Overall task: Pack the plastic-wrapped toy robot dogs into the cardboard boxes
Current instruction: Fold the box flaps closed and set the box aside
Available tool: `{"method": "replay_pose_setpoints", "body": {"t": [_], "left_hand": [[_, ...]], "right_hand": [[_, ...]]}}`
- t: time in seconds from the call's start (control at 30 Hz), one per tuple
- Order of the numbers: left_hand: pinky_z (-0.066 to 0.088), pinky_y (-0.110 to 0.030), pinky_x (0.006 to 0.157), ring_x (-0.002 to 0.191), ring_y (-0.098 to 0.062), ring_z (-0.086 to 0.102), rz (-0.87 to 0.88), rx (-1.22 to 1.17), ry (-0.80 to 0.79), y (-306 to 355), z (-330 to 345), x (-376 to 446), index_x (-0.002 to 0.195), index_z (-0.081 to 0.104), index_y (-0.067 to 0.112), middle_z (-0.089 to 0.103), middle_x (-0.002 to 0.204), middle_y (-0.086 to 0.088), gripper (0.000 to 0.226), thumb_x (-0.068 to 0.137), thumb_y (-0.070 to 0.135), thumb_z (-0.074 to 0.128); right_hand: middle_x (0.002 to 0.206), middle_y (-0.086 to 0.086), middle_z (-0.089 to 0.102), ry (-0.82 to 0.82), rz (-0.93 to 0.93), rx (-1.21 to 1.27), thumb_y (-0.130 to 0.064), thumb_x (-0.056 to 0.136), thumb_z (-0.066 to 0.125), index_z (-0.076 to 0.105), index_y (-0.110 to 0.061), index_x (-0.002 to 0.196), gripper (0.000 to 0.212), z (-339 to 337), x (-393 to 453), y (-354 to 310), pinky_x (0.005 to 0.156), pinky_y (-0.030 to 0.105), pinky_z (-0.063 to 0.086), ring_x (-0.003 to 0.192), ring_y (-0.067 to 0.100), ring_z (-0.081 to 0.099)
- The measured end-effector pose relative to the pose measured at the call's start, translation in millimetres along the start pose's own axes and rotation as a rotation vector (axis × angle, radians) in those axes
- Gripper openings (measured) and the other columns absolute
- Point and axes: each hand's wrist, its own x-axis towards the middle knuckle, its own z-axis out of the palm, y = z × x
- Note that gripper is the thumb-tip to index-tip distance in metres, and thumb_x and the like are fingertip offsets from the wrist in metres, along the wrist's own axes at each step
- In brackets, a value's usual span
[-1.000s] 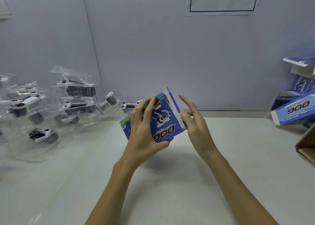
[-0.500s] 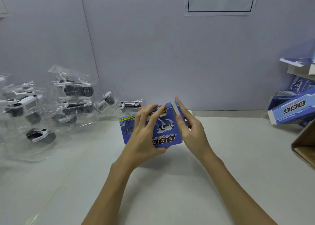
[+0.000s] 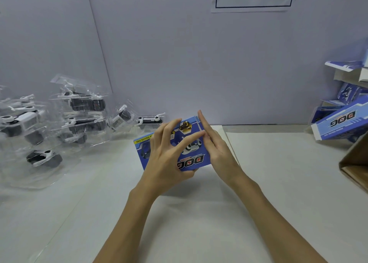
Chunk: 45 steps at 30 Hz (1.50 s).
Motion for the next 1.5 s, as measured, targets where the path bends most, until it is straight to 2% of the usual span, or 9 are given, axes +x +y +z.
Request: {"method": "replay_pose_setpoints", "body": {"t": [0.13,0.3,0.4,0.53,0.9,1.03,1.2,1.33,1.5], "left_hand": [[0.034,-0.059,0.118,0.148,-0.036,0.028,0.000,0.003,0.000,-1,-2,1,0.152,0.043,0.041,0.028,0.163,-0.009,0.099,0.067,0.046,0.094],[0.015,-0.063,0.122,0.155,-0.029,0.027,-0.070,-0.020,0.049,-7,-9,2,0.150,0.044,0.045,0.029,0.168,-0.008,0.082,0.077,0.056,0.080],[0.018,-0.063,0.119,0.154,-0.023,0.025,-0.113,-0.031,0.060,-7,-12,3,0.150,0.042,0.050,0.027,0.168,-0.004,0.081,0.078,0.058,0.078],[0.022,-0.065,0.116,0.152,-0.030,0.026,-0.117,-0.009,0.051,-4,-13,2,0.148,0.047,0.051,0.028,0.165,-0.010,0.077,0.078,0.056,0.081],[0.025,-0.071,0.111,0.148,-0.042,0.030,-0.153,0.019,0.013,7,-12,4,0.136,0.065,0.042,0.035,0.161,-0.020,0.063,0.077,0.055,0.081],[0.025,-0.070,0.111,0.148,-0.042,0.030,-0.146,0.059,0.019,6,-11,4,0.141,0.061,0.045,0.033,0.161,-0.020,0.064,0.081,0.057,0.079],[0.025,-0.063,0.113,0.148,-0.040,0.031,-0.149,0.039,0.041,2,-11,3,0.145,0.050,0.048,0.032,0.162,-0.016,0.069,0.081,0.057,0.076],[0.027,-0.059,0.112,0.148,-0.036,0.033,-0.170,0.022,0.071,1,-10,4,0.146,0.046,0.047,0.034,0.161,-0.013,0.072,0.081,0.055,0.077],[0.027,-0.059,0.113,0.147,-0.035,0.033,-0.195,0.039,0.088,3,-7,3,0.149,0.043,0.044,0.034,0.161,-0.011,0.076,0.080,0.058,0.073]], "right_hand": [[0.150,-0.005,0.050,-0.068,0.021,0.027,-0.027,0.112,0.033,0.024,-0.046,0.159,0.051,-4,2,-5,0.087,0.032,0.062,0.130,0.016,0.061],[0.141,-0.009,0.061,-0.062,0.023,0.102,-0.024,0.104,0.052,0.044,-0.031,0.156,0.052,-15,-2,-10,0.085,0.032,0.063,0.131,0.013,0.060],[0.143,-0.006,0.060,-0.019,-0.004,0.072,-0.035,0.100,0.054,0.046,-0.032,0.155,0.056,-7,-3,-9,0.086,0.034,0.064,0.132,0.014,0.059],[0.148,-0.006,0.056,0.025,-0.062,0.040,-0.044,0.103,0.045,0.043,-0.043,0.154,0.052,4,-5,-3,0.084,0.032,0.063,0.136,0.015,0.056],[0.129,-0.020,0.065,0.106,-0.023,0.112,-0.044,0.104,0.039,0.048,-0.040,0.151,0.048,13,-3,-1,0.079,0.026,0.062,0.130,0.008,0.060],[0.149,-0.011,0.053,-0.009,-0.061,0.071,-0.042,0.105,0.038,0.037,-0.040,0.158,0.053,8,-7,1,0.088,0.028,0.061,0.141,0.011,0.050],[0.170,-0.013,0.021,-0.051,-0.152,-0.247,-0.043,0.095,0.066,0.020,-0.044,0.163,0.083,8,-8,-2,0.093,0.032,0.061,0.147,0.001,0.036],[0.170,-0.011,0.022,-0.002,-0.178,-0.284,-0.044,0.097,0.059,0.016,-0.042,0.164,0.079,16,-9,-1,0.095,0.037,0.062,0.150,0.012,0.037],[0.173,-0.018,-0.001,-0.041,-0.161,-0.287,-0.041,0.101,0.047,0.018,-0.037,0.164,0.069,15,-6,-3,0.100,0.038,0.059,0.153,0.011,0.031]]}}
